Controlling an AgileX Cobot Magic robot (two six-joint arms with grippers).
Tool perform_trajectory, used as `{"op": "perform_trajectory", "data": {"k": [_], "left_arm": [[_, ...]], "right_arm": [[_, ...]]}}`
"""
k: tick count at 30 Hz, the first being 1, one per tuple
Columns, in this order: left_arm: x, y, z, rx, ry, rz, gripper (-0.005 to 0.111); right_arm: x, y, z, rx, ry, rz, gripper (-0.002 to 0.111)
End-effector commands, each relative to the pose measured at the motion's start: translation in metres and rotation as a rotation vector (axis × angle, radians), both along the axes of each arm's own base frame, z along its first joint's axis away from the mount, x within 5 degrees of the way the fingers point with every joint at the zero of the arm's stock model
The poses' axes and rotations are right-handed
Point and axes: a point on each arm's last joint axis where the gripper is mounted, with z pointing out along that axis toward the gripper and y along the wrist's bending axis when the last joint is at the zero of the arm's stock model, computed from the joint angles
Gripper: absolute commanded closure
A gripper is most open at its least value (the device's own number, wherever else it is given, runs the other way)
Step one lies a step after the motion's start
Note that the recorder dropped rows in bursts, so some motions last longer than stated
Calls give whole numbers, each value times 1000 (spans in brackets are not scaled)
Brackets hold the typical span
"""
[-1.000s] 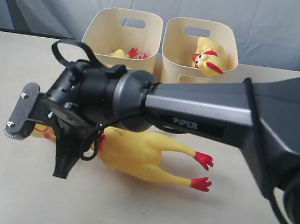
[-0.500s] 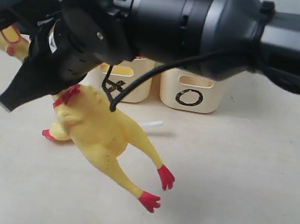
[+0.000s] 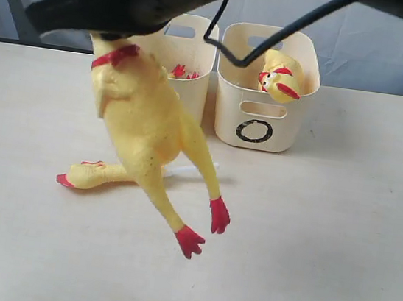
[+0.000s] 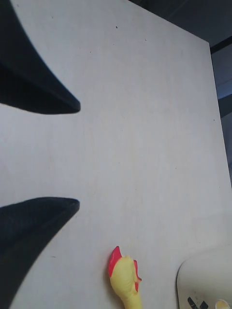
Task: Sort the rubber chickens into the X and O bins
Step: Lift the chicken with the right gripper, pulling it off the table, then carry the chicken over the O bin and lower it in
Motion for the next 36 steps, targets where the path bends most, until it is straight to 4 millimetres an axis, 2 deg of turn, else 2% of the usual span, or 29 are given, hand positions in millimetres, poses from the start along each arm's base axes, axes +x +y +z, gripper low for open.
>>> {"op": "perform_trajectory", "data": {"k": [1, 11, 20, 30, 36], "left_arm": [[0, -1, 0, -9, -9, -7, 57], [0, -1, 0, -10, -15, -11, 57], [0, -1, 0, -10, -15, -11, 57], [0, -1, 0, -14, -14, -12, 57], [0, -1, 0, -14, -15, -13, 57]], "right_arm": [[-12, -19, 35, 78, -59, -4, 109], [-43, -62, 98, 207, -186, -10, 109], [-68, -108, 141, 294, -316, -99, 109], [-43, -173, 162, 422, -332, -362, 109], [-28, -196, 172, 585, -337, -437, 109]]}}
